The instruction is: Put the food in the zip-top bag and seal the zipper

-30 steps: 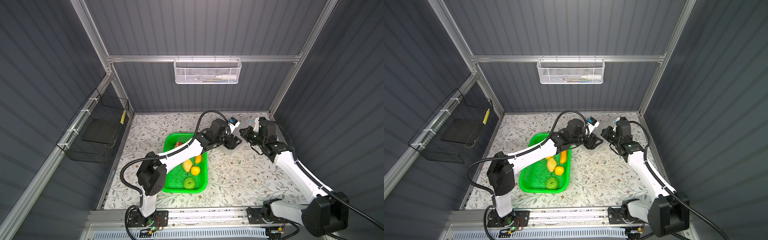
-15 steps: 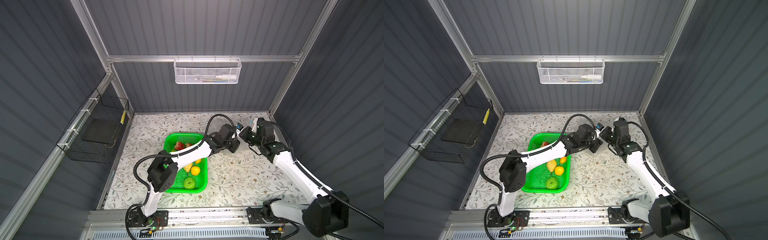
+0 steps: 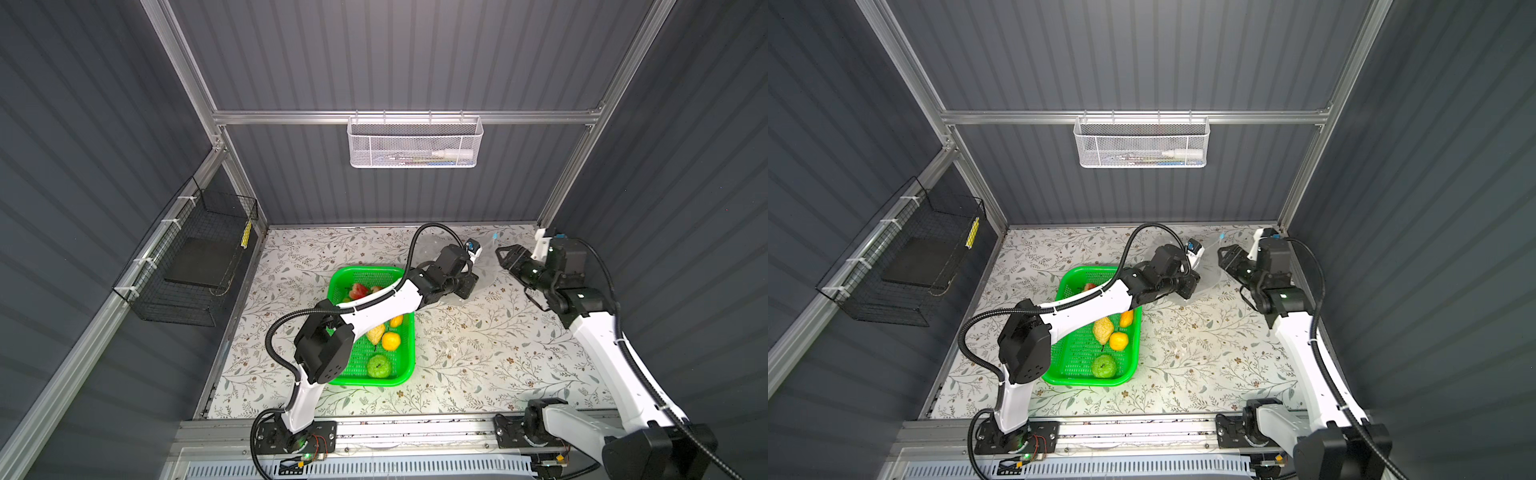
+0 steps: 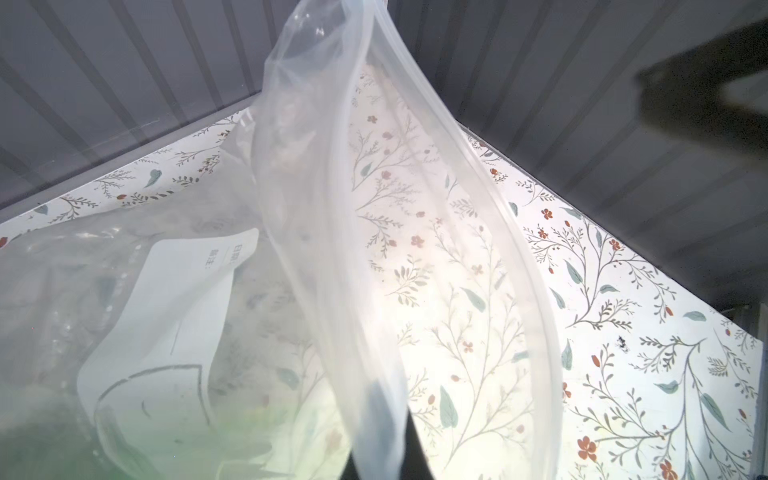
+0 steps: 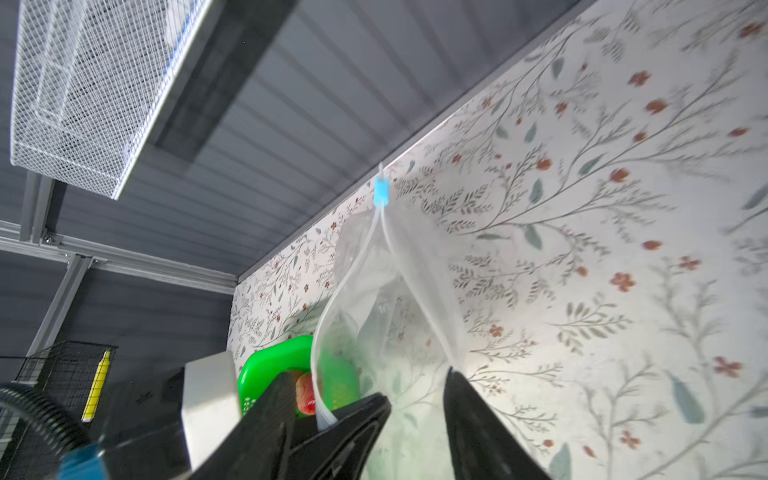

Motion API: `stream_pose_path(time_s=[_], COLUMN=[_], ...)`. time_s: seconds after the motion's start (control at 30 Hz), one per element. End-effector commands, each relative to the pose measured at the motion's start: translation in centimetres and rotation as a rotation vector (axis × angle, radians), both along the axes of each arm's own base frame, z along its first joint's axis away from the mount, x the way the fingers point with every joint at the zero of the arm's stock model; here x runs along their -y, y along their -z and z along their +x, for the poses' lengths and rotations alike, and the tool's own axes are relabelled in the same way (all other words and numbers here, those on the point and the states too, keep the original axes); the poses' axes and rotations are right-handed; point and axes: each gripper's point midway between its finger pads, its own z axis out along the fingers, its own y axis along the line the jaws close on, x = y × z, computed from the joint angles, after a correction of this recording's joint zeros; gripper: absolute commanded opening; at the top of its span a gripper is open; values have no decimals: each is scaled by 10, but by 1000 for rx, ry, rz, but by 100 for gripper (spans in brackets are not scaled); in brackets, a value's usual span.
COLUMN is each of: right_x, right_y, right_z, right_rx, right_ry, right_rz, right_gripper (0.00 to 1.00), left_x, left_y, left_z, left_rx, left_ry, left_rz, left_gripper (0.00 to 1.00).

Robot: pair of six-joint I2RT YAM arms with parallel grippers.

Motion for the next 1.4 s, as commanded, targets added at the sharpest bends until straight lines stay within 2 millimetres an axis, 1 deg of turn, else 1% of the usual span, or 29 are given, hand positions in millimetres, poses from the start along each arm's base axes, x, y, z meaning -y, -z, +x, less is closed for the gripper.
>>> stream_pose_path(time_s=[0.0, 0.03, 0.07, 0.13, 0.2, 0.27, 0.37, 0.4, 0.43, 0.47, 0.5, 0.53, 0.57, 0.6, 0.63, 0.67, 0.7, 0.8, 0.83, 0.93, 1.03, 1.1, 1.17, 1.23, 1.27, 1.3, 1.37], right_x=[-1, -3, -11, -17, -18, -21, -27, -29, -29, -28, -26, -21, -16, -11, -6, 3, 9, 26, 31, 47, 59, 60, 53, 39, 32, 24, 11], right_y=[11, 14, 14, 22, 36, 58, 78, 82, 85, 87, 86, 87, 85, 83, 79, 75, 70, 45, 38, 7, -34, -52, -65, -64, -60, -52, -27], right_z=[-13, -15, -16, -12, -5, 2, 12, 16, 20, 23, 26, 28, 28, 29, 27, 24, 21, 5, -1, -21, -45, -57, -64, -63, -61, -57, -44], right_rx=[-26, -26, -19, -17, -44, -101, -150, -155, -158, -163, -166, -176, -186, -191, -191, -199, -200, -183, -181, -170, -123, -105, -90, -102, -116, -137, -194], right_ry=[-72, -96, -140, -183, -205, -239, -271, -278, -278, -272, -264, -243, -218, -202, -184, -147, -125, -64, -51, 10, 72, 90, 65, 7, -24, -61, -116], right_rz=[-54, -60, -48, -45, -63, -68, -43, -34, -29, -32, -43, -60, -80, -102, -129, -172, -205, -306, -334, -439, -536, -606, -651, -660, -659, -662, -661], right_gripper=[61, 61, 61, 61, 61, 60, 58, 57, 54, 49, 42, 32, 23, 16, 10, 5, 1, 0, 0, 0, 0, 0, 0, 0, 0, 0, 0], left_x=[1, 0, 1, 0, 1, -1, -3, -3, -3, -3, -3, -2, -2, -1, 0, 1, 3, 6, 7, 11, 16, 19, 23, 28, 29, 30, 28], left_y=[-21, -22, -23, -23, -26, -29, -33, -34, -35, -36, -38, -40, -43, -47, -54, -61, -67, -87, -92, -104, -109, -108, -100, -90, -84, -77, -63], left_z=[3, 2, 1, 1, -1, -3, -5, -5, -7, -7, -7, -9, -10, -11, -14, -17, -21, -28, -30, -35, -37, -35, -31, -30, -28, -27, -24], left_rx=[6, 6, 5, 1, -3, -4, -7, -7, -8, -9, -8, -9, -10, -11, -13, -16, -17, -26, -29, -49, -99, -146, -225, -313, -353, -393, -449], left_ry=[-15, -14, -10, -7, -3, -3, -2, -1, 3, 4, 8, 14, 22, 27, 41, 59, 77, 104, 112, 137, 161, 175, 180, 196, 196, 193, 171], left_rz=[-39, -40, -40, -43, -53, -62, -75, -77, -79, -82, -84, -88, -95, -104, -119, -136, -155, -221, -240, -304, -388, -452, -513, -556, -573, -585, -594], left_gripper=[0, 0, 0, 0, 0, 0, 0, 0, 0, 0, 0, 0, 0, 0, 0, 0, 0, 0, 0, 0, 0, 0, 0, 0, 0, 0, 0])
